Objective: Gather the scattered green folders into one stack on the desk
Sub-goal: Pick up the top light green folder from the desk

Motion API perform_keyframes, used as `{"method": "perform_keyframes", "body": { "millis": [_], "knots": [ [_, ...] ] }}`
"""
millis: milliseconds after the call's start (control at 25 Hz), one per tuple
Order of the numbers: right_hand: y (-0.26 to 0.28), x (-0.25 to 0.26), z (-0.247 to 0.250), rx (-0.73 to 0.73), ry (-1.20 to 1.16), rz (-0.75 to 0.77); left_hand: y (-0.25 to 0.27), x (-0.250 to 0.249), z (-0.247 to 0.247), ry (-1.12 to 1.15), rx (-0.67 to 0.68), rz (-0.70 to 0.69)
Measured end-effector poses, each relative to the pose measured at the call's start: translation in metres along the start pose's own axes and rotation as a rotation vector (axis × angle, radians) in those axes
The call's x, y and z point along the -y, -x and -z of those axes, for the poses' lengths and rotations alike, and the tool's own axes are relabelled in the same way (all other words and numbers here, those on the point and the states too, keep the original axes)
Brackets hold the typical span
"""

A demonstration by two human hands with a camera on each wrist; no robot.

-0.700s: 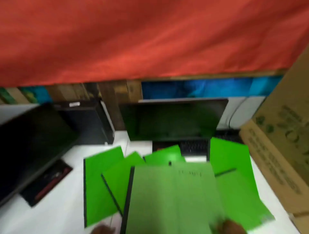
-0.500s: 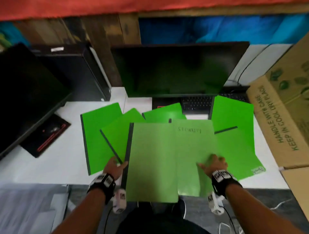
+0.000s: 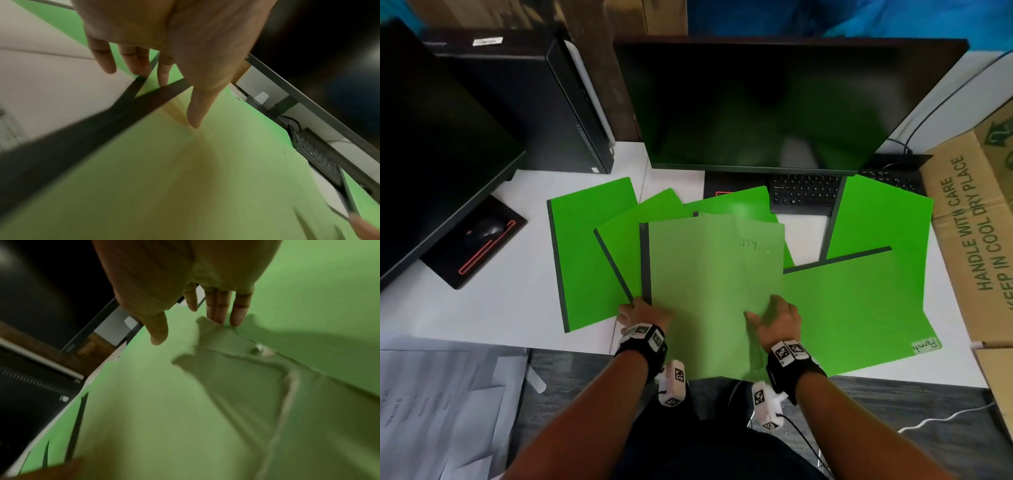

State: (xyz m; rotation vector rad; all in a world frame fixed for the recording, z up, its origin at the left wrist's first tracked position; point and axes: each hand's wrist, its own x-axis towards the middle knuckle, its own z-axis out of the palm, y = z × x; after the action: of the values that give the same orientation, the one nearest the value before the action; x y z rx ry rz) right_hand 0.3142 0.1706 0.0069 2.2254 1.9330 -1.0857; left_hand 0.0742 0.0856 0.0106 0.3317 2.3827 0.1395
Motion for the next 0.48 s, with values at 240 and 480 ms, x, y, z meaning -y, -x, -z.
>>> {"method": "perform_keyframes", "body": {
  "millis": [240,480],
  "knots": [
    [-0.024,0.023,0.014,0.160,-0.376,-0.229,0.014,-0.016,-0.014,-0.047,0.077,-0.188],
    [-0.032,0.016,0.025,0.177,-0.544,-0.291,0.006,-0.025,-0.002,0.205,0.242,-0.147]
  ]
}}
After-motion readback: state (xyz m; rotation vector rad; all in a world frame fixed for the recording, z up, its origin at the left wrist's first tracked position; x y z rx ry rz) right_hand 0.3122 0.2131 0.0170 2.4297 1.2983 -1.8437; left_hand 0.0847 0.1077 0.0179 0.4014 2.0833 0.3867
